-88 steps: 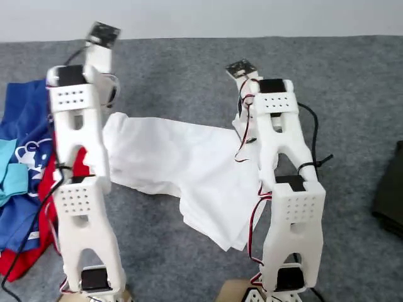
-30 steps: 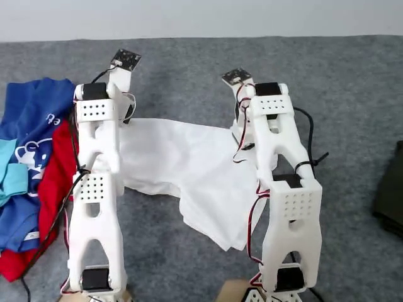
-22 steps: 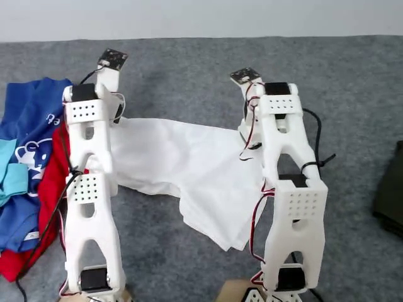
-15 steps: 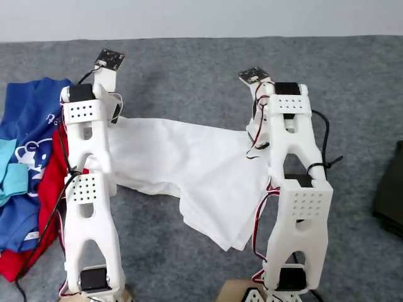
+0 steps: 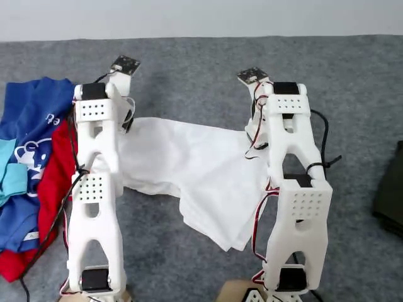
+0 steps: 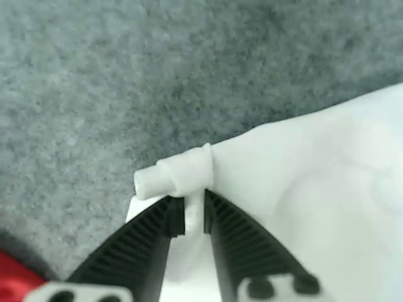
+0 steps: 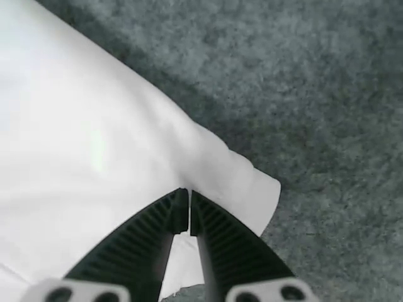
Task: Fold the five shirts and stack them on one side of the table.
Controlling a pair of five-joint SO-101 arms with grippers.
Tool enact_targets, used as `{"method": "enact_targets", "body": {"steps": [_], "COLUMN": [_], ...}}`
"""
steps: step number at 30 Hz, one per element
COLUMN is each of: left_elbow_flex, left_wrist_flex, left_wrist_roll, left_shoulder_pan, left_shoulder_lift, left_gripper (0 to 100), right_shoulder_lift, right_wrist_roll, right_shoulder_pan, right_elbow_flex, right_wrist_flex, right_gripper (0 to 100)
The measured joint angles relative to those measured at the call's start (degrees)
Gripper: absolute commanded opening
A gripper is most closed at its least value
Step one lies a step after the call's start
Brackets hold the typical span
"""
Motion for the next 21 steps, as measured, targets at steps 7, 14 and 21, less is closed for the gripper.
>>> {"method": "enact_targets", "body": {"steps": [7, 14, 21], "left_elbow_flex": [0.1, 0.1, 0.1], "left_wrist_flex": [0.0, 0.0, 0.0], "left_wrist_roll": [0.0, 1.8, 2.2], "left_shoulder_pan": [-0.2, -2.3, -2.5], "left_shoulder_lift": [0.0, 0.0, 0.0], "left_gripper": [8, 8, 8], "right_shoulder_lift": [0.0, 2.2, 2.7], "right_wrist_roll": [0.0, 0.0, 0.0], "right_shoulder_pan": [-0.3, 2.5, 5.8], "right_elbow_flex": [0.0, 0.0, 0.0], "right_wrist_flex": [0.5, 0.5, 1.4], "right_gripper": [0.9, 0.9, 0.9]}}
